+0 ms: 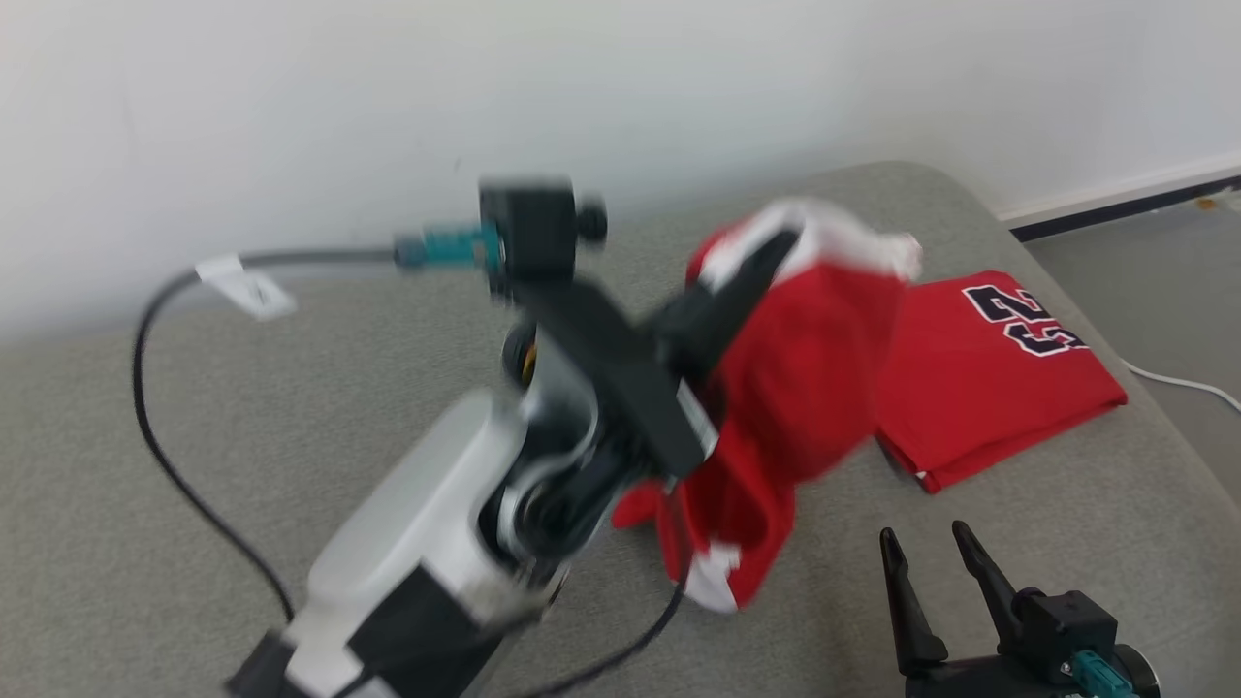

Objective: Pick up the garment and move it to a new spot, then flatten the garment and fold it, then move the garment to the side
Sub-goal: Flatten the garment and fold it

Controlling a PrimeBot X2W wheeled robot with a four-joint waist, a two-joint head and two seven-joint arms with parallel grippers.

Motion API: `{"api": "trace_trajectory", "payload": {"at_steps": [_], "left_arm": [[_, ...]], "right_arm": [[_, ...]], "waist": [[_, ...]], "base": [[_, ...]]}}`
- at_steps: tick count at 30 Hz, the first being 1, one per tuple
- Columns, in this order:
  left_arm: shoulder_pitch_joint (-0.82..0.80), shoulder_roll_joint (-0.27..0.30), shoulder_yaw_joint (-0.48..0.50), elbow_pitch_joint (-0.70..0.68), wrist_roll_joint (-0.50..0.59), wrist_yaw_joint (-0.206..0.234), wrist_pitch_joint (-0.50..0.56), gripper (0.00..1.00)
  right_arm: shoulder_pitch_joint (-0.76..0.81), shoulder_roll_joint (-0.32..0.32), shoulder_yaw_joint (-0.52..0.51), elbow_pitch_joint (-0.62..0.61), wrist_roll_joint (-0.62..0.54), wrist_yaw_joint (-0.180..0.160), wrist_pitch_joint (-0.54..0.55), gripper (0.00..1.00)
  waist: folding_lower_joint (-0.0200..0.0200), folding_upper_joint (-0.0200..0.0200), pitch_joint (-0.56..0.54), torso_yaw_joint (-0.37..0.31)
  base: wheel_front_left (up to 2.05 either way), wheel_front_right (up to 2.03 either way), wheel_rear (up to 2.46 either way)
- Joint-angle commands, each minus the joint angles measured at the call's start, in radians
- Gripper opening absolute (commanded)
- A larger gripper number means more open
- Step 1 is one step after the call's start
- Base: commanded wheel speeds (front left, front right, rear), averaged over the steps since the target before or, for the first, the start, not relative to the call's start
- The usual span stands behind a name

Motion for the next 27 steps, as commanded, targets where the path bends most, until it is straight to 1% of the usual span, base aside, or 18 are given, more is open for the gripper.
{"api": "trace_trajectory", "payload": {"at_steps": [1, 5, 7, 9, 10, 12, 15, 19, 20, 21, 24, 27], "left_arm": [[0.035, 0.027, -0.005, 0.004, 0.004, 0.006, 0.005, 0.0], [0.174, 0.134, -0.067, 0.015, 0.017, 0.043, 0.08, 0.0], [0.222, 0.19, -0.081, 0.038, 0.03, 0.068, 0.102, 0.0], [0.252, 0.233, -0.084, 0.07, 0.046, 0.096, 0.104, 0.0], [0.264, 0.246, -0.084, 0.089, 0.048, 0.11, 0.105, 0.0], [0.278, 0.26, -0.081, 0.126, 0.06, 0.131, 0.093, 0.0], [0.288, 0.263, -0.072, 0.18, 0.057, 0.144, 0.078, 0.0], [0.304, 0.239, -0.055, 0.23, 0.015, 0.127, 0.075, 0.0], [0.304, 0.237, -0.049, 0.238, 0.011, 0.124, 0.071, 0.66], [0.306, 0.235, -0.042, 0.247, 0.003, 0.12, 0.066, 1.0], [0.317, 0.238, -0.027, 0.265, -0.022, 0.115, 0.071, 1.0], [0.342, 0.264, -0.017, 0.259, -0.037, 0.116, 0.074, 1.0]], "right_arm": [[0.004, 0.002, 0.001, -0.004, -0.005, -0.002, 0.001, 1.0], [-0.001, 0.002, 0.003, -0.014, -0.002, -0.002, 0.002, 1.0], [-0.006, 0.002, 0.005, -0.017, -0.006, -0.002, 0.003, 1.0], [-0.012, 0.002, 0.008, -0.02, -0.01, -0.002, 0.004, 1.0], [-0.016, 0.002, 0.01, -0.021, -0.01, -0.002, 0.005, 1.0], [-0.025, 0.002, 0.021, -0.024, -0.014, -0.002, 0.007, 1.0], [-0.038, 0.001, 0.03, -0.032, -0.017, -0.002, 0.011, 1.0], [-0.048, 0.002, 0.03, -0.04, -0.027, -0.002, 0.016, 1.0], [-0.047, 0.002, 0.029, -0.041, -0.03, -0.002, 0.017, 1.0], [-0.045, 0.002, 0.029, -0.042, -0.032, -0.002, 0.018, 1.0], [-0.039, 0.002, 0.034, -0.045, -0.033, -0.002, 0.023, 1.0], [-0.033, 0.002, 0.034, -0.05, -0.033, -0.002, 0.026, 1.0]], "waist": [[0.0001, 0.0, 0.006, 0.018], [0.0001, 0.0, 0.025, 0.049], [0.0001, 0.0, 0.036, 0.065], [0.0001, 0.0, 0.047, 0.081], [0.0001, 0.0, 0.052, 0.089], [0.0001, 0.0, 0.061, 0.098], [0.0001, 0.0, 0.068, 0.105], [0.0001, 0.0, 0.072, 0.112], [0.0001, 0.0, 0.071, 0.113], [0.0001, 0.0, 0.07, 0.114], [0.0001, 0.0, 0.064, 0.112], [0.0001, 0.0, 0.058, 0.107]], "base": [[0.0, 0.0, 0.0], [0.0, 0.0, 0.0], [0.0, 0.0, 0.0], [0.0, 0.0, 0.0], [0.0, 0.0, 0.0], [0.0, 0.0, 0.0], [0.0, 0.0, 0.0], [0.0, 0.0, 0.0], [0.0, 0.0, 0.0], [0.0, 0.0, 0.0], [0.0, 0.0, 0.0], [0.0, 0.0, 0.0]]}}
